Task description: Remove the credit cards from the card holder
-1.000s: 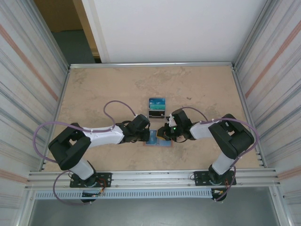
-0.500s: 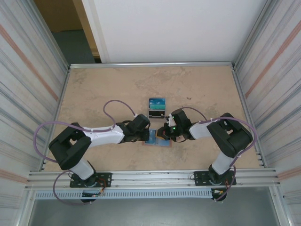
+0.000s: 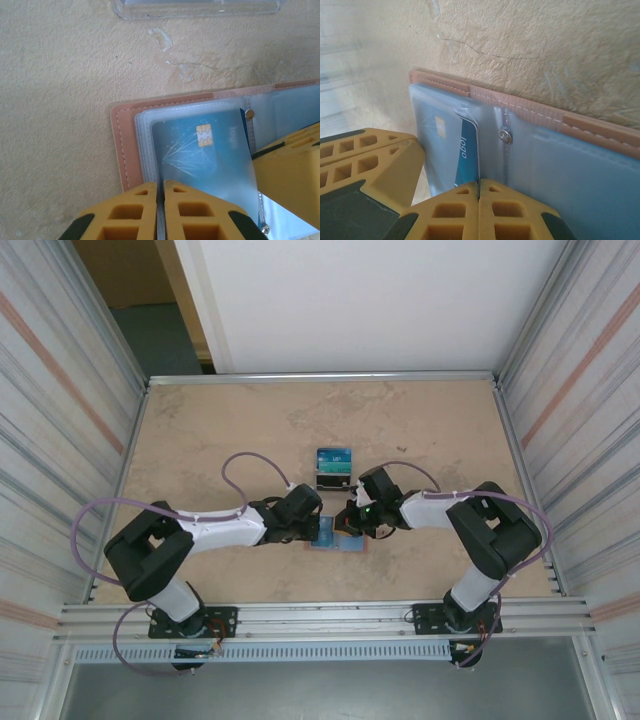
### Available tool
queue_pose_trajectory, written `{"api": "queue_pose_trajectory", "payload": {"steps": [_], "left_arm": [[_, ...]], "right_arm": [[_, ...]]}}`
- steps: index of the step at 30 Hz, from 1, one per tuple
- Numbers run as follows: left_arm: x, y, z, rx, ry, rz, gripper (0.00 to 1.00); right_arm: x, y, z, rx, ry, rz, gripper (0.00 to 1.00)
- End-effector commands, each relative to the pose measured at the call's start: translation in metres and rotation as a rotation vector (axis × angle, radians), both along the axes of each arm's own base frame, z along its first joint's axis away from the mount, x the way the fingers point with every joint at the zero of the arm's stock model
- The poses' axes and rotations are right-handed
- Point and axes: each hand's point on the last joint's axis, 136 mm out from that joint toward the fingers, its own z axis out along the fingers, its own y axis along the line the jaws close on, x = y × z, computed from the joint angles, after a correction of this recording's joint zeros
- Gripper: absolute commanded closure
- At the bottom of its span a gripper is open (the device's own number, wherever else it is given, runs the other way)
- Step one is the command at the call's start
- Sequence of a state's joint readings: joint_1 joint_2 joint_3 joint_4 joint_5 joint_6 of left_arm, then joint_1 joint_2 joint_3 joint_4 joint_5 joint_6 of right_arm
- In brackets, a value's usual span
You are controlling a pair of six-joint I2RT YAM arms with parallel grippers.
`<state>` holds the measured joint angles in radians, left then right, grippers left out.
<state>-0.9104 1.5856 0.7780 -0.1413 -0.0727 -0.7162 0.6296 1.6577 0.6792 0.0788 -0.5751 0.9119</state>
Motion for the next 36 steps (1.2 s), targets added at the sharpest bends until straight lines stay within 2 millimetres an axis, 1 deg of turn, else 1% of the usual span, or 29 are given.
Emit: {"api": "queue_pose_trajectory", "payload": {"steps": [1,9,14,18,19,23,26,30,36], "left_arm": [[-0.018,0.012,-0.017,0.067,0.079,-0.002,0.89],[-0.018,0.013,-0.017,0.07,0.076,-0.002,0.9],[-0.017,0.012,-0.017,0.071,0.077,-0.003,0.9],[-0.018,0.012,-0.017,0.069,0.079,-0.007,0.9],[-0.018,0.012,-0.017,0.068,0.079,-0.005,0.9],[-0.019,0.01,-0.016,0.049,0.087,0.001,0.9],[-0.02,0.01,-0.016,0.035,0.088,0.008,0.9],[-0.019,0.009,-0.015,0.025,0.086,0.015,0.9],[-0.019,0.008,-0.016,0.021,0.089,0.022,0.9]], "right_arm": [[-0.003,-0.008,0.002,-0.057,-0.009,0.023,1.0],[-0.003,-0.021,0.0,-0.1,-0.002,0.022,1.0],[0.001,-0.028,0.002,-0.104,-0.006,0.008,1.0],[0.0,-0.026,0.007,-0.083,-0.008,0.008,1.0],[0.0,-0.024,0.009,-0.069,-0.008,0.007,0.98],[-0.001,-0.013,0.022,0.015,-0.016,-0.008,0.84],[-0.002,-0.009,0.025,0.04,-0.026,-0.017,0.8],[-0.005,-0.004,0.021,0.036,-0.029,-0.014,0.74],[-0.01,0.008,0.014,0.051,-0.014,0.006,0.67]]}}
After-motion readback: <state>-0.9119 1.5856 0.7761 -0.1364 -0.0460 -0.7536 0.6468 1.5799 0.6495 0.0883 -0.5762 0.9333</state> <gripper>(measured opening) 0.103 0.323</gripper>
